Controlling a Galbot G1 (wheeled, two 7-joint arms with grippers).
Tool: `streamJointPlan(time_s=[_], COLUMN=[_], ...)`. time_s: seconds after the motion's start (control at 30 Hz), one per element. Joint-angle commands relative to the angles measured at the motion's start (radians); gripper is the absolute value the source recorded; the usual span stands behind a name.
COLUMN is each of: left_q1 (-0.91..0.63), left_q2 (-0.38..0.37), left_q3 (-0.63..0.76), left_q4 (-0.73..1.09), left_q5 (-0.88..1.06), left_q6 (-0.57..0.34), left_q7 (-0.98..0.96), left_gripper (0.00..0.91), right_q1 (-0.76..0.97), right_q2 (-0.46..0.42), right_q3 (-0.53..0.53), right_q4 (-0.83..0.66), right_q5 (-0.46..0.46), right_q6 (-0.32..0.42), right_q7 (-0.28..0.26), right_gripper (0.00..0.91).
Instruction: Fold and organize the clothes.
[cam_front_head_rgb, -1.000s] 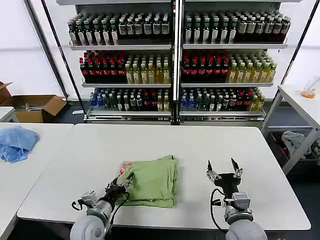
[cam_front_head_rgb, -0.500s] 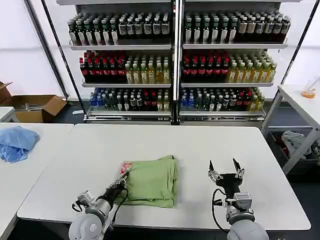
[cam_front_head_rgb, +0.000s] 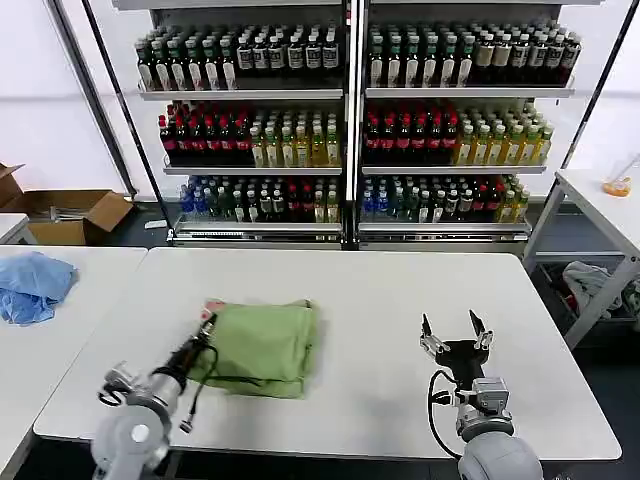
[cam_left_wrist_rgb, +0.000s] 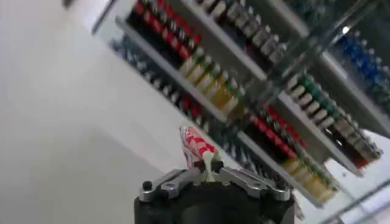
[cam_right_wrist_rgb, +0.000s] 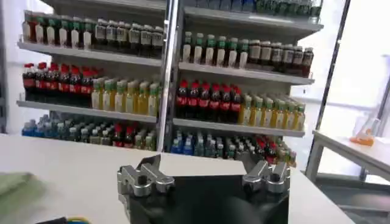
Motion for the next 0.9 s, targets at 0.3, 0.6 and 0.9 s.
streamJointPlan(time_s=[0.3, 0.6, 0.9], left_q1=[-0.048, -0.110, -0.275], left_q2=[0.291, 0.036, -0.072], left_q3=[0.045, 0.479, 0.652], left_q4=[-0.202, 0.067, 0.153], left_q5=[0.475, 1.035, 1.061], left_q6=[0.087, 0.000, 0.034], left_q7=[0.082, 0.116, 0.122], left_gripper=[0.030, 0.030, 0.030], right_q1=[0.020, 0.000, -0.024], right_q2=[-0.020, -0.028, -0.032], right_q3=[0.001, 0.022, 0.050], right_q4=[-0.001, 0.003, 0.011], right_q5=[0.025, 0.023, 0.024], right_q6=[0.000, 0.000, 0.002], right_q7=[0.000, 0.000, 0.000], right_gripper=[0.907, 0.907, 0.907])
